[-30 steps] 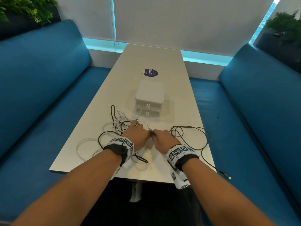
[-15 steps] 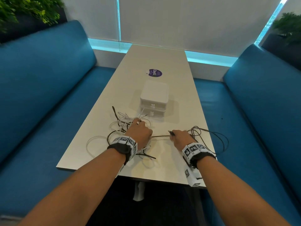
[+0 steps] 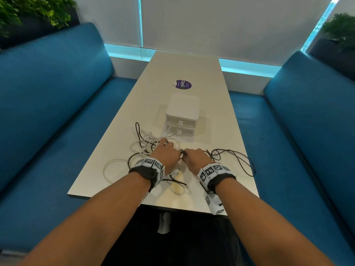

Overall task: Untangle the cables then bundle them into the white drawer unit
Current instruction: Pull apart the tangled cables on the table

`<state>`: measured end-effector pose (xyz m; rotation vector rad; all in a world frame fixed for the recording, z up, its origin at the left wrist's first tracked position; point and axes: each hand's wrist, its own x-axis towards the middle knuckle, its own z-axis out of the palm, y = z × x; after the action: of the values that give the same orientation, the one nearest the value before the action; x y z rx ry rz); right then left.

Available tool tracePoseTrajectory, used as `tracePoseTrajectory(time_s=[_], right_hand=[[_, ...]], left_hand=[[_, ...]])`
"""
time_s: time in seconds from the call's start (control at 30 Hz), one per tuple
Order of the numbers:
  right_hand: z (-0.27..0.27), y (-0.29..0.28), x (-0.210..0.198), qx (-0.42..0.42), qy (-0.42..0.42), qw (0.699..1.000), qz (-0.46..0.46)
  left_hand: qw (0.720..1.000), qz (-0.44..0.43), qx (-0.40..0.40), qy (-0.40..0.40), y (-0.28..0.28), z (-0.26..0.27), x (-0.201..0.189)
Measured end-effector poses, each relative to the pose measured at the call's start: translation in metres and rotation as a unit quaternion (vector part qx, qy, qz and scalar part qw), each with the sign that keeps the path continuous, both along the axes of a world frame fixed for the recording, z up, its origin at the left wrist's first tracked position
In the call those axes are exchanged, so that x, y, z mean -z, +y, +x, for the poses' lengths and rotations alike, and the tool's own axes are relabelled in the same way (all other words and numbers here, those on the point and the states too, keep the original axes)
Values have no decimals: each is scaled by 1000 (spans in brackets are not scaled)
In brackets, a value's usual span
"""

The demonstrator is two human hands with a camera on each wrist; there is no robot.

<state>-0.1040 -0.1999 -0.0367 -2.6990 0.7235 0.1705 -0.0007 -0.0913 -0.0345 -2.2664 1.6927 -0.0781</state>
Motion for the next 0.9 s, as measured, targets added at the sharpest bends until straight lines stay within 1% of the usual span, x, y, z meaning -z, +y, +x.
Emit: tracePoseTrajectory(time_s=[0.17,0.37,0.43,0.6,0.73,0.83,0.9], right_hand=[[-6,-7,2,9,15,1000,11],[-21,-32,-3,51,17,999,-1],[-27,-39,-5,70,23,997,0],[-30,-43,-6,82,31,996,0],[-22,-31,-9,62,25,997,-33],[-10,-14,-9,14,-6,1000,-13],[-5,-9,-7,-4,4,1000,0]], left_hand=[[999,-20,-8,25,-1,1,-2],[999,6,-31,31,2,7,-5],[999,7,-35,30,1,8,-5],[998,-2,-45,41,-1,8,-3],[997,-4,-44,56,-2,0,-7],[998,-15,-30,49,-7,-8,-4],[998,-31,-22,42,-7,-10,1]])
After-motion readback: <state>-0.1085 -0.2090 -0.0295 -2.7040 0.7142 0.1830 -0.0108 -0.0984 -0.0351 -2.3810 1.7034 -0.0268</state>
